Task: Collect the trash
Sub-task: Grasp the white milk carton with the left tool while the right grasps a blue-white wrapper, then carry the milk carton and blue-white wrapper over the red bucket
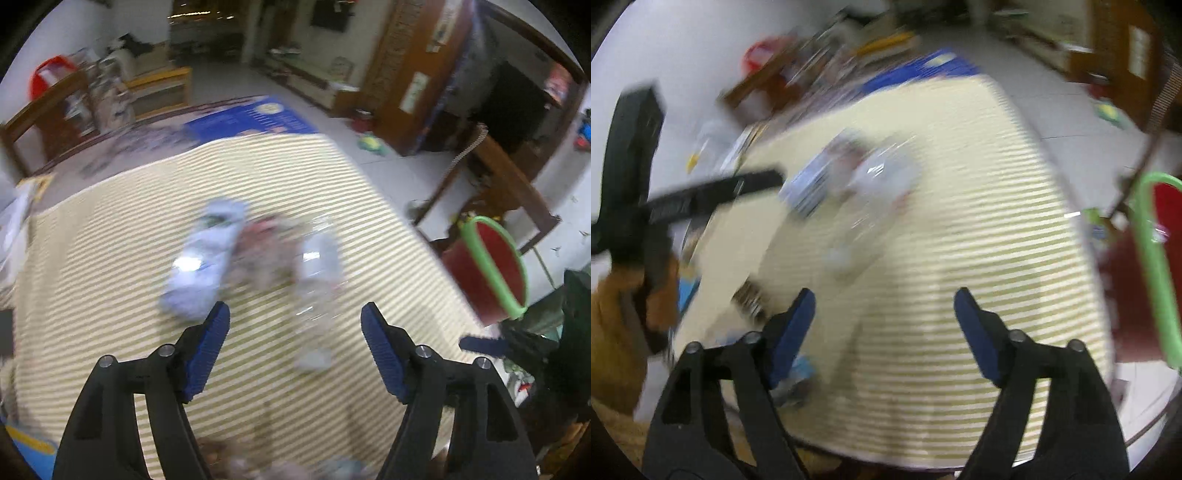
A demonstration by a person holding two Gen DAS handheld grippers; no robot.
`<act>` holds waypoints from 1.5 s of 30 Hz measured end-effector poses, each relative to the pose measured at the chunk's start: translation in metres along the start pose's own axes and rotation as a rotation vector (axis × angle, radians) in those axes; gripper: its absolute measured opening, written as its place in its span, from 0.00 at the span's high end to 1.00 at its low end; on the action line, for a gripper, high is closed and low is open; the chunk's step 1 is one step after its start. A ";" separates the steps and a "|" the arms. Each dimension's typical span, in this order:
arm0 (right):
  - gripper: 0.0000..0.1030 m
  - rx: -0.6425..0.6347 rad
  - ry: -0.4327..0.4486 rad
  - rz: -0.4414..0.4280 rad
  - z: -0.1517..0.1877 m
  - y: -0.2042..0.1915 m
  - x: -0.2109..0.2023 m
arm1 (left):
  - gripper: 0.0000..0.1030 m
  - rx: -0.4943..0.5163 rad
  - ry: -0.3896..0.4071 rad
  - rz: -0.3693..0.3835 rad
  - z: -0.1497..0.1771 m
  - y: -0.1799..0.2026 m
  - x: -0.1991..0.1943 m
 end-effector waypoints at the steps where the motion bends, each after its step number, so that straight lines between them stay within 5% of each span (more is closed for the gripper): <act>1: 0.21 -0.029 -0.031 -0.024 0.001 -0.015 0.010 | 0.28 -0.006 -0.002 -0.015 0.003 -0.012 -0.002; 5: 0.16 -0.151 -0.155 -0.103 0.010 -0.072 0.047 | 0.24 -0.006 -0.029 -0.070 0.017 -0.062 -0.009; 10: 0.18 -0.167 -0.269 -0.126 0.031 -0.091 0.074 | 0.22 0.084 -0.078 -0.066 0.040 -0.085 -0.013; 12: 0.47 -0.168 -0.317 -0.107 0.038 -0.094 0.085 | 0.22 0.106 -0.100 -0.044 0.050 -0.088 -0.016; 13: 0.51 -0.166 -0.329 -0.101 0.041 -0.094 0.087 | 0.22 0.120 -0.110 -0.026 0.054 -0.087 -0.017; 16: 0.78 -0.122 -0.298 -0.115 0.040 -0.089 0.081 | 0.22 0.191 -0.156 0.043 0.068 -0.080 -0.018; 23: 0.83 0.016 -0.139 0.059 0.022 -0.045 0.043 | 0.22 0.353 -0.323 0.135 0.106 -0.056 0.006; 27: 0.83 0.098 -0.064 0.111 0.023 -0.023 0.025 | 0.13 0.343 -0.386 0.174 0.119 -0.046 0.023; 33: 0.83 0.154 -0.017 0.139 0.027 -0.014 0.010 | 0.13 0.313 -0.456 0.235 0.125 -0.028 0.035; 36: 0.82 0.166 -0.010 0.143 0.030 -0.015 0.009 | 0.24 0.274 -0.487 0.200 0.131 -0.024 0.048; 38: 0.82 0.172 -0.003 0.146 0.030 -0.015 0.006 | 0.37 0.256 -0.487 0.170 0.135 -0.022 0.052; 45: 0.82 0.199 0.051 0.162 0.028 -0.008 -0.009 | 0.39 0.192 -0.353 0.187 0.108 -0.013 0.036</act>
Point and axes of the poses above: each gripper's, at about its wrist camera, not at the fingertips, and x roughly the way its jaws point, y to its right, z to its underside, the point moved 1 cm from there along x, roughly the way its jaws point, and after that the axes turned 12 degrees about -x, right-handed, at the moved point
